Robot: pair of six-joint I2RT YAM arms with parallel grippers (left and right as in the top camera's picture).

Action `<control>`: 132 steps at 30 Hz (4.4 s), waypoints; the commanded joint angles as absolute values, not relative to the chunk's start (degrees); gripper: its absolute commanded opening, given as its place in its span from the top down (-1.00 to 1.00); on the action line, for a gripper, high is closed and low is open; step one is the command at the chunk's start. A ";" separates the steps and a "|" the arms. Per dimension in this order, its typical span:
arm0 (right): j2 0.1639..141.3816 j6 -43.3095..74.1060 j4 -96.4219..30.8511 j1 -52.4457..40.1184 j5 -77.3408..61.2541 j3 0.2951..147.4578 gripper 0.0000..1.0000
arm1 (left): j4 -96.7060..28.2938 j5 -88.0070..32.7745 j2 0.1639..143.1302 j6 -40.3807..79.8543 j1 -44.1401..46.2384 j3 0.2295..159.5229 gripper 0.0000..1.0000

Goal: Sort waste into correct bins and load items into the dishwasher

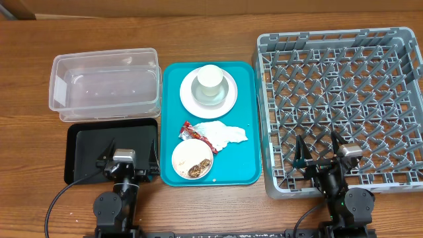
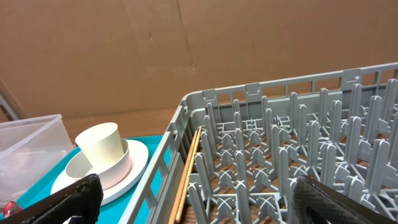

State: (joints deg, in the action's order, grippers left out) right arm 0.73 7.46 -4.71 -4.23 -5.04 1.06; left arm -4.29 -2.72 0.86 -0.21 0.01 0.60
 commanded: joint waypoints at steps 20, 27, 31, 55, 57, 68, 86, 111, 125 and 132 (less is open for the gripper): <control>0.16 7.53 -4.40 -4.43 -4.54 0.45 -1.00 | -4.27 -2.35 0.27 -1.10 0.40 0.27 -1.00; 0.16 7.53 -4.43 -4.43 -4.54 0.45 -1.00 | -4.27 -2.35 0.27 -1.13 0.40 0.27 -1.00; 0.16 7.53 -4.43 -4.43 -4.54 0.45 -1.00 | -4.27 -2.35 0.27 -1.10 0.40 0.27 -1.00; 0.16 7.53 -4.40 -4.43 -4.54 0.45 -1.00 | -4.29 -2.35 0.27 -1.10 0.40 0.27 -1.00; 0.16 7.53 -4.40 -4.43 -4.54 0.45 -1.00 | -4.27 -2.35 0.27 -1.10 0.40 0.27 -1.00; 0.16 7.53 -4.40 -4.43 -4.54 0.45 -0.99 | 2.42 1.02 0.27 -1.30 0.36 0.30 -1.00; 0.16 7.53 -4.40 -4.43 -4.54 0.45 -1.00 | -43.40 -14.33 19.09 7.94 0.40 47.83 -1.00; 0.16 7.53 -4.43 -4.43 -4.54 0.45 -1.00 | -80.77 -20.38 79.20 18.35 5.43 88.62 0.91; 0.16 7.53 -4.43 -4.43 -4.54 0.45 -1.00 | -73.93 0.10 91.33 32.58 22.26 88.33 0.25; 0.16 7.53 -4.40 -4.43 -4.54 0.45 -1.00 | -73.19 3.03 99.94 45.04 24.45 88.33 -0.22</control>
State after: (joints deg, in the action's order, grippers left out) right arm 0.73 7.46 -4.69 -4.23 -5.06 1.06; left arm -73.58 -0.43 96.90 37.36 24.03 87.50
